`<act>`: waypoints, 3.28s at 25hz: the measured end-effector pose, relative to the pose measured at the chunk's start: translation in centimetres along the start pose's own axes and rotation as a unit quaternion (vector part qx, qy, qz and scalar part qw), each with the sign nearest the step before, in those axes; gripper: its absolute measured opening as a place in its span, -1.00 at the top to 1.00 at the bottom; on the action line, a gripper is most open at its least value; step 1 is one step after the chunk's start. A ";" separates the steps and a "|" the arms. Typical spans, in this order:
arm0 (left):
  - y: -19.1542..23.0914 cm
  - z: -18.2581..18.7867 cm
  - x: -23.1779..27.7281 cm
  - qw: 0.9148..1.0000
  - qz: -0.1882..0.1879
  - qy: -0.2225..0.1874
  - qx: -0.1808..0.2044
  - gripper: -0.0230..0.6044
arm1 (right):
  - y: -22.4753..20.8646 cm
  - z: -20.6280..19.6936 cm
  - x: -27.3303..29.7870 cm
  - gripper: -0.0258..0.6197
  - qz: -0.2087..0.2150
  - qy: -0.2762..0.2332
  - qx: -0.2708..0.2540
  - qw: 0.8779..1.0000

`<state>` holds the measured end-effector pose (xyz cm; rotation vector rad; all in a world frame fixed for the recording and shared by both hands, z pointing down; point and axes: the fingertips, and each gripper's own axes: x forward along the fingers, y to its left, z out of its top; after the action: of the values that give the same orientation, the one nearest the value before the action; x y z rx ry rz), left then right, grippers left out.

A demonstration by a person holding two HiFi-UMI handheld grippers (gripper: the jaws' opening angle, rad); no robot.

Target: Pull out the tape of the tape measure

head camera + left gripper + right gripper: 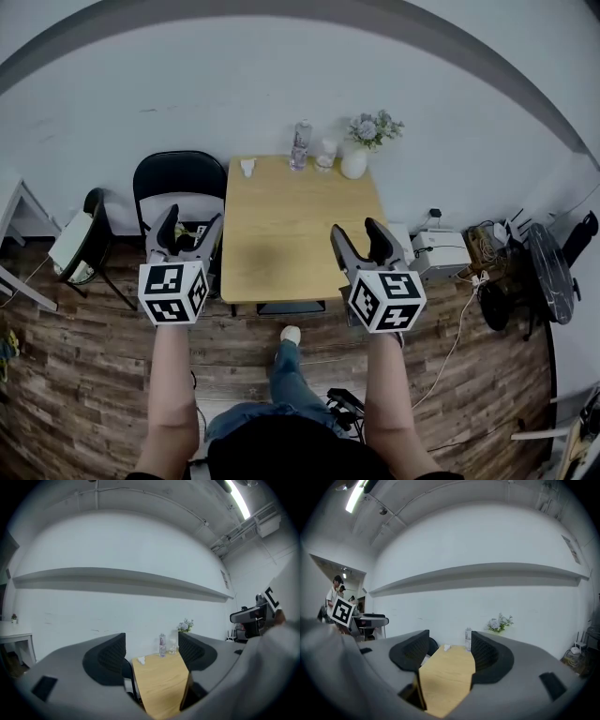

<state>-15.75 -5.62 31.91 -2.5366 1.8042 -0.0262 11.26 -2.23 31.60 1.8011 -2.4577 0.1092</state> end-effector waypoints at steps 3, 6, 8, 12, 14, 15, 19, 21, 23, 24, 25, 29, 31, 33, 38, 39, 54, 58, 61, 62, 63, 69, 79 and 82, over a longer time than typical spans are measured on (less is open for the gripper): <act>-0.2 -0.4 3.6 1.000 0.000 0.008 -0.002 -0.20 | -2.1 0.0 2.9 0.06 0.004 0.003 0.004 1.000; -0.4 -1.2 7.2 1.000 0.001 0.021 -0.002 -0.20 | -4.4 -0.5 6.0 0.06 0.006 0.008 0.015 1.000; -0.3 -1.8 9.9 1.000 0.000 0.031 0.001 -0.20 | -6.0 -0.8 8.5 0.06 0.008 0.013 0.027 1.000; 0.4 -3.1 16.0 0.999 0.006 0.048 0.004 -0.20 | -8.6 -1.0 14.0 0.06 0.019 0.020 0.031 0.999; 0.7 -3.8 19.0 0.998 0.012 0.056 0.002 -0.20 | -10.0 -1.2 16.7 0.06 0.023 0.026 0.030 0.999; 0.9 -4.3 20.4 0.998 0.014 0.062 0.000 -0.20 | -10.7 -1.3 18.0 0.06 0.025 0.031 0.031 0.999; 1.4 -6.6 25.6 0.996 0.020 0.086 -0.001 -0.19 | -13.0 -2.1 23.2 0.06 0.037 0.049 0.031 0.998; 1.8 -7.8 28.0 0.995 0.025 0.097 -0.003 -0.19 | -13.9 -2.8 25.6 0.06 0.045 0.060 0.031 0.997; 2.2 -9.1 30.2 0.993 0.031 0.110 -0.007 -0.19 | -14.6 -3.4 27.6 0.06 0.053 0.070 0.035 0.996; 2.4 -9.8 31.2 0.993 0.035 0.115 -0.010 -0.19 | -14.9 -3.7 28.6 0.06 0.057 0.074 0.037 0.995; 2.7 -10.5 32.1 0.992 0.040 0.121 -0.012 -0.19 | -15.1 -4.0 29.5 0.06 0.061 0.078 0.038 0.994; 3.9 -13.6 35.2 0.987 0.055 0.146 -0.023 -0.19 | -15.6 -5.3 33.0 0.06 0.075 0.094 0.035 0.992; 4.3 -15.4 36.6 0.985 0.056 0.162 -0.035 -0.19 | -15.7 -6.1 34.4 0.06 0.076 0.101 0.036 0.991; 4.7 -17.3 37.7 0.981 0.058 0.176 -0.049 -0.19 | -15.8 -7.1 35.5 0.06 0.073 0.109 0.040 0.991; 6.1 -21.3 40.6 0.975 0.064 0.201 -0.064 -0.18 | -15.9 -9.3 38.6 0.06 0.063 0.125 0.052 0.989; 6.3 -22.1 41.1 0.974 0.064 0.207 -0.066 -0.18 | -15.9 -9.7 39.1 0.06 0.059 0.128 0.053 0.989; 7.0 -33.8 46.3 0.942 0.062 0.324 -0.060 -0.05 | -14.3 -15.8 41.9 0.06 0.045 0.176 0.065 0.981; 7.3 -35.2 46.9 0.934 0.084 0.342 -0.064 0.09 | -14.3 -16.6 41.9 0.06 0.045 0.186 0.062 0.979; 7.7 -35.7 47.1 0.929 0.100 0.351 -0.060 0.17 | -14.6 -16.8 41.8 0.06 0.047 0.191 0.054 0.979; 7.8 -35.8 47.1 0.928 0.102 0.353 -0.059 0.21 | -14.7 -16.9 41.7 0.06 0.047 0.193 0.052 0.979; 7.8 -35.8 47.1 0.928 0.102 0.355 -0.058 0.22 | -14.8 -17.0 41.6 0.07 0.047 0.196 0.051 0.978; 6.9 -35.9 47.1 0.930 0.074 0.360 -0.026 0.47 | -14.5 -17.6 40.9 0.10 0.050 0.209 0.046 0.975; 7.3 -33.8 45.1 0.933 0.066 0.348 -0.067 0.48 | -13.4 -15.9 39.5 0.13 0.053 0.198 0.039 0.978; 7.6 -32.0 44.0 0.937 0.063 0.337 -0.065 0.48 | -12.7 -14.7 38.5 0.13 0.047 0.189 0.037 0.980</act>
<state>-9.47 -50.06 63.52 -2.6973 2.2293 -0.9053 12.34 -40.91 50.71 1.5178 -2.2873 0.5063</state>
